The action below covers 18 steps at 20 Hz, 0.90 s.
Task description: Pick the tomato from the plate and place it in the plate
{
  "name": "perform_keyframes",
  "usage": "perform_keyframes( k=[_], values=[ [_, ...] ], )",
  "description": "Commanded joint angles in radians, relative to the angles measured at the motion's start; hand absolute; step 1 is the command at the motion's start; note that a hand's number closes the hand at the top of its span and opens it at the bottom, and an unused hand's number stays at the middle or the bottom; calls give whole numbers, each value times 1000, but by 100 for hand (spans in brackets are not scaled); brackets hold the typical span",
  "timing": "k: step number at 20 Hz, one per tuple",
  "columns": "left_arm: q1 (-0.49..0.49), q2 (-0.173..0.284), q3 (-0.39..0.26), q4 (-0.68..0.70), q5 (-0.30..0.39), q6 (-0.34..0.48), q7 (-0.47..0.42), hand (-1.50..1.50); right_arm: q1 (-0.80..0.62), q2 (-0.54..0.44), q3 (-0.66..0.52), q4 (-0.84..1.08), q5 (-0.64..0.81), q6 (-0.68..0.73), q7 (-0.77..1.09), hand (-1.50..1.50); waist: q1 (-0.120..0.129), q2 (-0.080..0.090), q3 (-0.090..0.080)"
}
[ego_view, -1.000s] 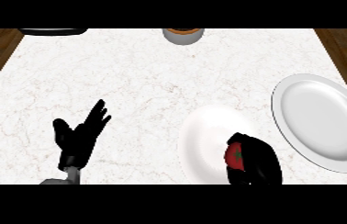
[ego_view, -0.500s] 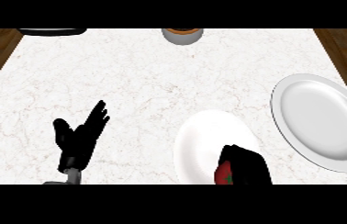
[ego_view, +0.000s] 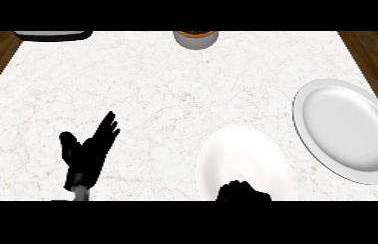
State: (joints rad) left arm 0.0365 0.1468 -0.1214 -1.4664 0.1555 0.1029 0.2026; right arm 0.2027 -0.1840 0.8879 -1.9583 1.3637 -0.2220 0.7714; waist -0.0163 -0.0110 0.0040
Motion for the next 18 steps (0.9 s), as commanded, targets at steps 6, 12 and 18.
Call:
perform_keyframes(
  k=[6, 12, 18],
  values=[
    [23, -9, -1, 52, -11, -13, -31, 0, 96, -4, -41, -217, 107, -265, 66, 150, -3, 8, -4],
    [-10, 20, 28, 16, 10, -28, 32, 0, 122, -79, -208, -320, -85, -399, 49, 150, 12, 11, -2],
    [38, 12, 10, -39, -1, -29, 28, 0, 79, -240, -469, -193, -407, -593, -93, 150, 24, 12, -1]
  ],
)
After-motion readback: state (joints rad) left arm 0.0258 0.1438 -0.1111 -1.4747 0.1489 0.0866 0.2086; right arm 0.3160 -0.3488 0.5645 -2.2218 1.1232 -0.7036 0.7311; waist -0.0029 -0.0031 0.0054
